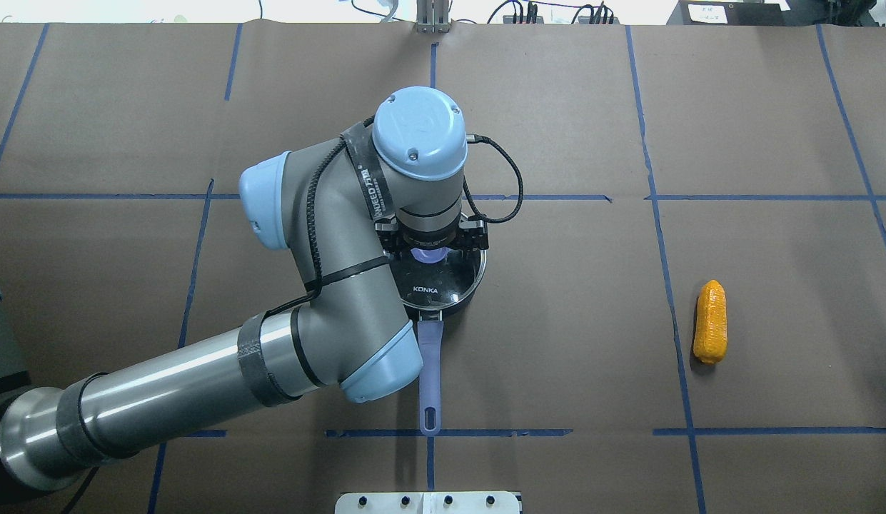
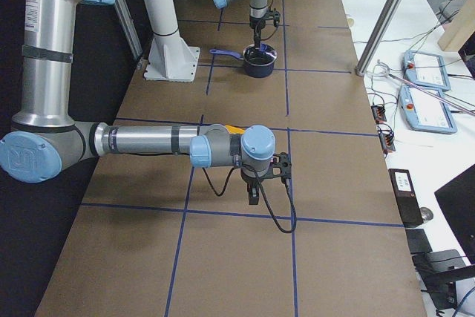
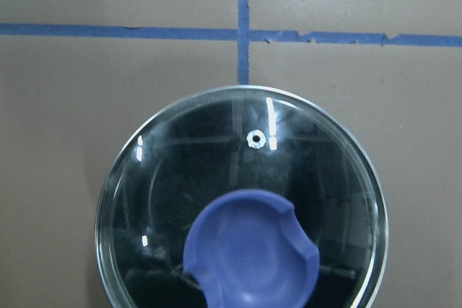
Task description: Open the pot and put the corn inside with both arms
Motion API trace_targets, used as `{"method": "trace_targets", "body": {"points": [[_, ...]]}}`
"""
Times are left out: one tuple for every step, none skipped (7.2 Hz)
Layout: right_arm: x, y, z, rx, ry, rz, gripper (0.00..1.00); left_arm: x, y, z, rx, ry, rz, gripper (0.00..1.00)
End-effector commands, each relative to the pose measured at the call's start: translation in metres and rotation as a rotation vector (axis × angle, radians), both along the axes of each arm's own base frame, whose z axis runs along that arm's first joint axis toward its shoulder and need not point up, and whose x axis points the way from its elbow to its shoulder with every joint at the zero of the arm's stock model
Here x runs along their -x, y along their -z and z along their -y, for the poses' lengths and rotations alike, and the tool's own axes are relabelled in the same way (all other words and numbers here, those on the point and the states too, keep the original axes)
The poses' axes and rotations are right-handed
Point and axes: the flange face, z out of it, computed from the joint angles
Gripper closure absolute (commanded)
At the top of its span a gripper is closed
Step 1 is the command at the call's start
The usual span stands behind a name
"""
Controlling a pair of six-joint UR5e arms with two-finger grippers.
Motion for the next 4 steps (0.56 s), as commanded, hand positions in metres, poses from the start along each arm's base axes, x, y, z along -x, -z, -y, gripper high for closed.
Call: {"method": "trace_targets", "body": {"points": [[0.0003, -0.0012, -0.0005, 0.006, -0.002, -0.001, 0.0, -0.0063, -0.0039, 0.0045, 0.006, 0.002, 0.016, 0.02], [0.0003, -0.0019, -0.0006, 0.007, -0.002, -0.001, 0.0, -0.0063, -0.0039, 0.0045, 0.006, 0.002, 0.016, 0.06], [0.0003, -0.0013, 0.0001, 0.006, -0.002, -0.001, 0.0, -0.0068, -0.0067, 0.005, 0.007, 0.003, 0.02, 0.08], [0.0003, -0.0019, -0.0006, 0.008, -0.003, -0.001, 0.0, -0.0067, -0.0078, 0.0054, 0.003, 0.005, 0.022, 0.12]]}}
